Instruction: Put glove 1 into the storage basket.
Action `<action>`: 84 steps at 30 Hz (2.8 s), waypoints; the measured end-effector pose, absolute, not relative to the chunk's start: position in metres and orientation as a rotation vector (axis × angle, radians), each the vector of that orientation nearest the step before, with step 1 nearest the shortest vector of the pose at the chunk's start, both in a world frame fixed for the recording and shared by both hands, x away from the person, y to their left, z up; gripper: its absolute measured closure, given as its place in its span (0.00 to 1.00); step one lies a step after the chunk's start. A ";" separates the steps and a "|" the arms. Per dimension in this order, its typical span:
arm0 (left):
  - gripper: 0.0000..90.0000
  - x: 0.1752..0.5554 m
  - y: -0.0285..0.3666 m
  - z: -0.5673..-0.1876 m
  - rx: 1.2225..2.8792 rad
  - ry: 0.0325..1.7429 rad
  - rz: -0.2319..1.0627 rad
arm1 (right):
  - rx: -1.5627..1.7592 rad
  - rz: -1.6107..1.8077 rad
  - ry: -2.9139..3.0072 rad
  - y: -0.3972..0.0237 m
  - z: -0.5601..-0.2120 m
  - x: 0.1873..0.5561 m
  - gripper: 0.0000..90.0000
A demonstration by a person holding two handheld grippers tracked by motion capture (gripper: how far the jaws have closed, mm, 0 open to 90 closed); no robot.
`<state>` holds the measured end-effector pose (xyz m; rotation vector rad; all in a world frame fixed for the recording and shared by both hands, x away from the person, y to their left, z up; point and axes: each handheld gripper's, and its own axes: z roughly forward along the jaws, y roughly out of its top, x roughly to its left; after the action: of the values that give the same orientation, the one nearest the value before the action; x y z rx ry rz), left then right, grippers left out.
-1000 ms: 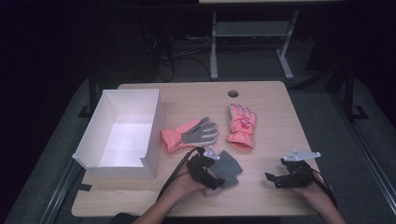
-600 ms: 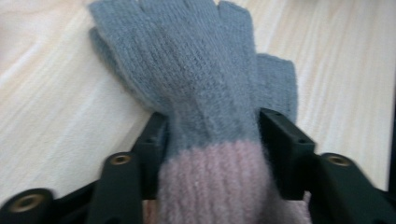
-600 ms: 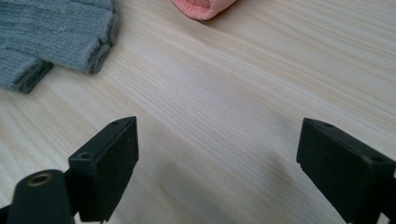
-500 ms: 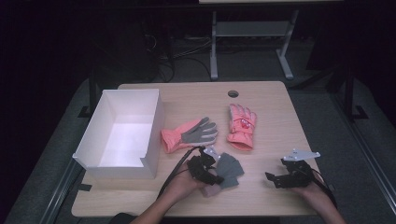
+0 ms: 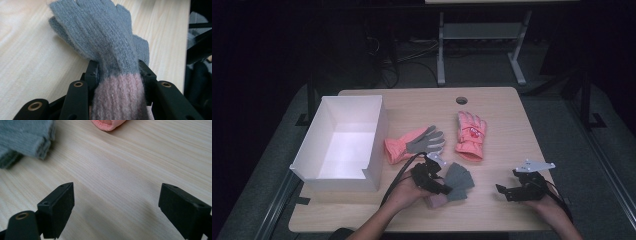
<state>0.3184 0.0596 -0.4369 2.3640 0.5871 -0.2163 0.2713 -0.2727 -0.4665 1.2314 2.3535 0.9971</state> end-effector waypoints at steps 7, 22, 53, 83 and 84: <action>0.68 0.322 0.071 -0.417 2.314 0.636 -0.186 | 1.242 0.997 2.354 -0.272 -0.467 0.271 0.14; 0.68 0.330 0.089 -0.373 2.296 0.680 -0.134 | 1.237 1.008 2.338 -0.270 -0.465 0.269 0.15; 0.68 0.366 0.172 -0.277 2.157 0.797 0.019 | 1.259 1.006 2.333 -0.272 -0.466 0.269 0.15; 0.68 0.387 0.296 -0.303 2.018 1.240 0.300 | 1.185 1.045 2.374 -0.248 -0.463 0.292 0.15; 0.68 0.389 0.299 -0.308 2.019 1.263 0.308 | 1.188 1.043 2.376 -0.248 -0.463 0.292 0.15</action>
<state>0.3892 0.2993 -0.3083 2.0194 1.2633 0.3081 0.2917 -0.2479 -0.4632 1.1880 2.3758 1.0431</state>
